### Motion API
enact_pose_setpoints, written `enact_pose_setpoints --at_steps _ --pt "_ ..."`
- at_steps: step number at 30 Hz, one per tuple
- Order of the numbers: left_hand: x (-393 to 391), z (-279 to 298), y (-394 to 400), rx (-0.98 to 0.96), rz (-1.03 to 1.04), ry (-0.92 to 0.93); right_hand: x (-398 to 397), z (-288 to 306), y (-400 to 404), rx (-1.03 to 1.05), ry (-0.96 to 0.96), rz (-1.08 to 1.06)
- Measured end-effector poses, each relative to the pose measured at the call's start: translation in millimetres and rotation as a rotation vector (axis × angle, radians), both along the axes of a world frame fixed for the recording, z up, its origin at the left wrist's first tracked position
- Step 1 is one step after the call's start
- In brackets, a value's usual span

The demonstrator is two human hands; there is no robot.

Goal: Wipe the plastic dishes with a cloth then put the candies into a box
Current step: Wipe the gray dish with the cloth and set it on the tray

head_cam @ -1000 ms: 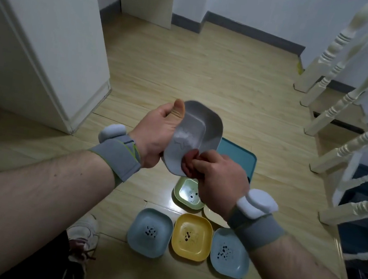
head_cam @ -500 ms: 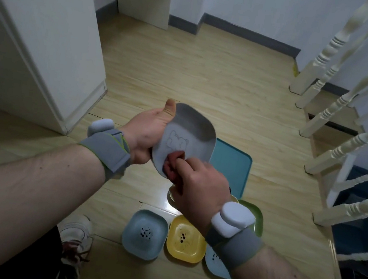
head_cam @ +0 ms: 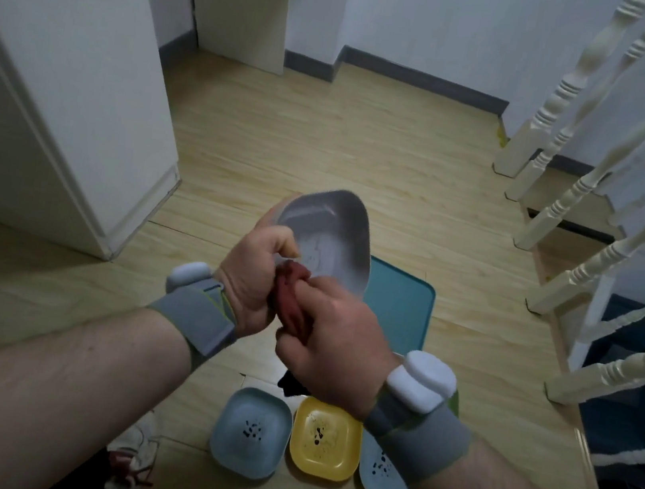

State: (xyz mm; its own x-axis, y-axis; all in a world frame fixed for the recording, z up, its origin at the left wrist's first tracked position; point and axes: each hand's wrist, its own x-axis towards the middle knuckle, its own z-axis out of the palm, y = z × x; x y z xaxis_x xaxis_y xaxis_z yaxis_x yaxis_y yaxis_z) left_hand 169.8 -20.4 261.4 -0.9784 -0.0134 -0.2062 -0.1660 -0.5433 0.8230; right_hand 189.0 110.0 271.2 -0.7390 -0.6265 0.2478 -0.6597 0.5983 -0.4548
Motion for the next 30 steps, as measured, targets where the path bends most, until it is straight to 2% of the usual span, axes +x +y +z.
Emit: enact_pose_setpoints --at_steps 2,5,7,11,13,17,19,22,23,25,30 --pt "-2.4 2.1 -6.5 0.046 0.007 -0.052 -0.5 -6.3 8.1 0.163 0.071 0.039" --pt "-4.8 3.3 -7.6 0.051 -0.014 -0.072 -16.4 -15.1 23.1 0.388 0.112 -0.101" --pt "-5.8 0.6 -4.6 0.027 -0.002 -0.085 -21.0 -16.6 23.8 0.37 0.077 -0.163" --pt "-6.9 -6.9 -4.3 -0.023 -0.042 -0.195 7.7 -18.1 -2.8 0.148 0.0 -0.044" --pt "-5.7 -7.5 -9.3 -0.009 -0.107 -0.208 7.7 -22.2 2.8 0.201 0.012 -0.033" --pt "-7.9 -4.1 -10.2 0.013 -0.133 -0.169 -18.7 -30.2 24.1 0.378 0.078 -0.17" --pt "-7.9 -4.5 -8.5 -0.016 -0.105 -0.167 -10.8 -28.2 13.3 0.3 0.06 -0.149" --pt "-6.7 -1.5 -6.5 -0.01 -0.111 -0.171 7.5 -19.6 -2.8 0.067 0.018 -0.058" --pt "-6.5 0.6 -7.2 0.013 -0.136 -0.17 8.5 -20.5 -1.1 0.058 0.016 -0.037" --pt "-6.1 1.5 -10.6 0.034 -0.177 -0.184 3.4 -25.1 8.7 0.142 0.055 -0.022" --pt "-2.6 3.4 -16.0 -0.007 -0.247 -0.194 -15.8 -45.4 31.7 0.371 0.106 -0.154"
